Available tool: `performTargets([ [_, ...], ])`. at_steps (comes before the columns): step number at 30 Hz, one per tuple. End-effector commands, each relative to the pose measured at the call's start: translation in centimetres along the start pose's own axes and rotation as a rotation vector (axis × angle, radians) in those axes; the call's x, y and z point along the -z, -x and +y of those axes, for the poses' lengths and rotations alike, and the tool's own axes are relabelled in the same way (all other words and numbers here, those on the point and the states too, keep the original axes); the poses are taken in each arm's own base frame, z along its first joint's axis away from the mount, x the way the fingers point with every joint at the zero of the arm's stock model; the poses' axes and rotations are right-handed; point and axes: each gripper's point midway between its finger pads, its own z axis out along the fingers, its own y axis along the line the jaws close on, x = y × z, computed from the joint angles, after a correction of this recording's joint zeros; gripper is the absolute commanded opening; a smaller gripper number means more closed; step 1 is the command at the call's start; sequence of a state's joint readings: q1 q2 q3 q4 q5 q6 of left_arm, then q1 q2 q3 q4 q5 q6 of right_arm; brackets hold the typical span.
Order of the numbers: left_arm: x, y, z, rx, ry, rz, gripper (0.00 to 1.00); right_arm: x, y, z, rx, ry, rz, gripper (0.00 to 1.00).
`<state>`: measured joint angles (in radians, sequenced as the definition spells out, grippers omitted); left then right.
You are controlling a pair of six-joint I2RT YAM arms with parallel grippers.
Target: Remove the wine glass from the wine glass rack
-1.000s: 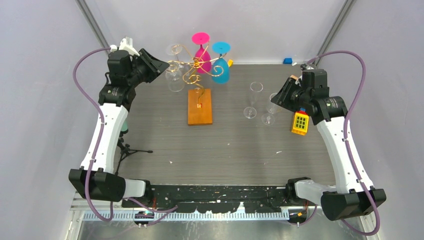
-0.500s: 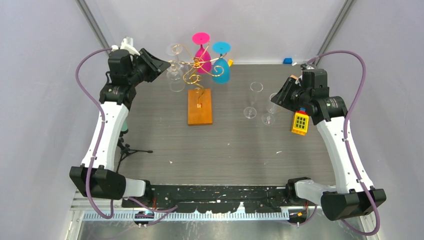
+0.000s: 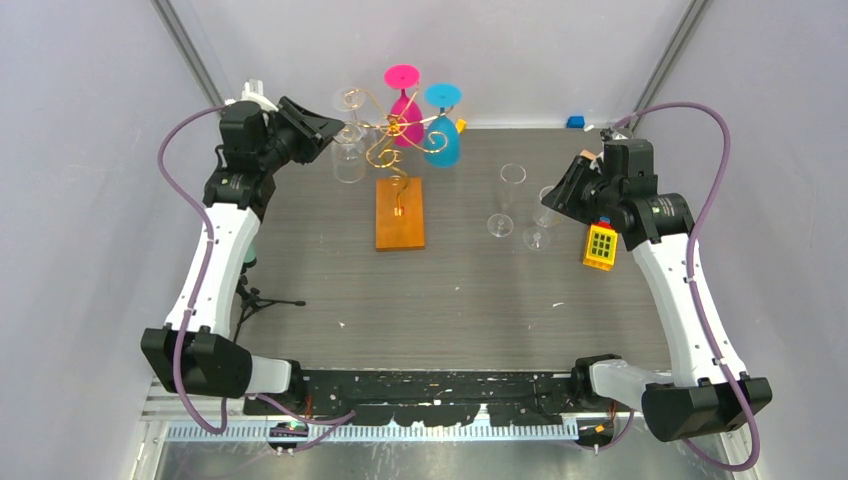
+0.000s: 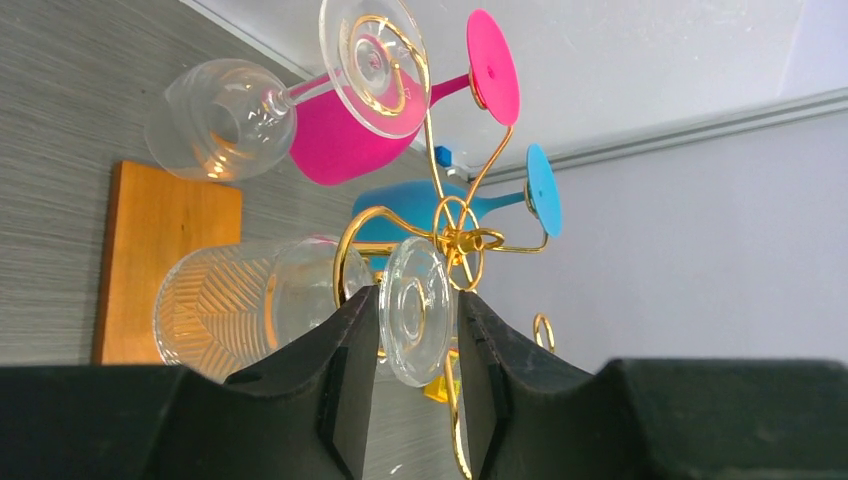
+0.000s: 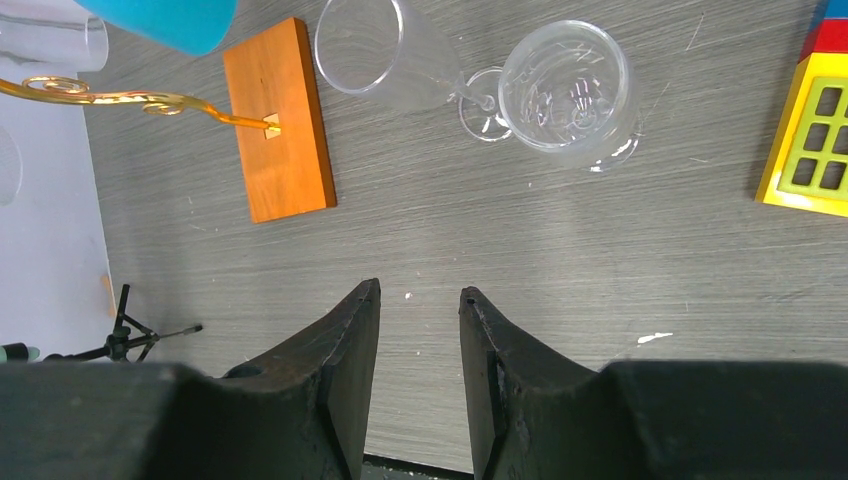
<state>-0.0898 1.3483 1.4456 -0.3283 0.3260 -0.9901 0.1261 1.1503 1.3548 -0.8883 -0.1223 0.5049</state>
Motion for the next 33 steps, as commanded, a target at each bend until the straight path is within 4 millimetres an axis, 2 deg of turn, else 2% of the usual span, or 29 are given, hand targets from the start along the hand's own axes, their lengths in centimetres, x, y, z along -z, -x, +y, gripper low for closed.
performTargets([
  [1, 0.2, -0.3, -2.1, 0.063, -0.093, 0.018, 0.35, 0.9, 1.0, 0.8, -0.001, 0.042, -0.054, 0.40],
  [12, -0.7, -1.2, -1.8, 0.139, -0.123, 0.057, 0.21, 1.0, 0.9, 0.6, 0.004, 0.035, -0.058, 0.41],
  [17, -0.5, -1.1, -2.0, 0.132, -0.131, 0.052, 0.00, 0.9, 0.9, 0.6, 0.004, 0.036, -0.056, 0.40],
  [28, 2.0, 0.4, -4.1, 0.068, -0.163, -0.032, 0.00, 1.1, 1.0, 0.7, 0.003, 0.037, -0.064, 0.41],
  [33, 3.3, 1.4, -4.3, 0.025, -0.136, -0.094, 0.00, 1.1, 1.0, 0.7, 0.001, 0.037, -0.063, 0.40],
])
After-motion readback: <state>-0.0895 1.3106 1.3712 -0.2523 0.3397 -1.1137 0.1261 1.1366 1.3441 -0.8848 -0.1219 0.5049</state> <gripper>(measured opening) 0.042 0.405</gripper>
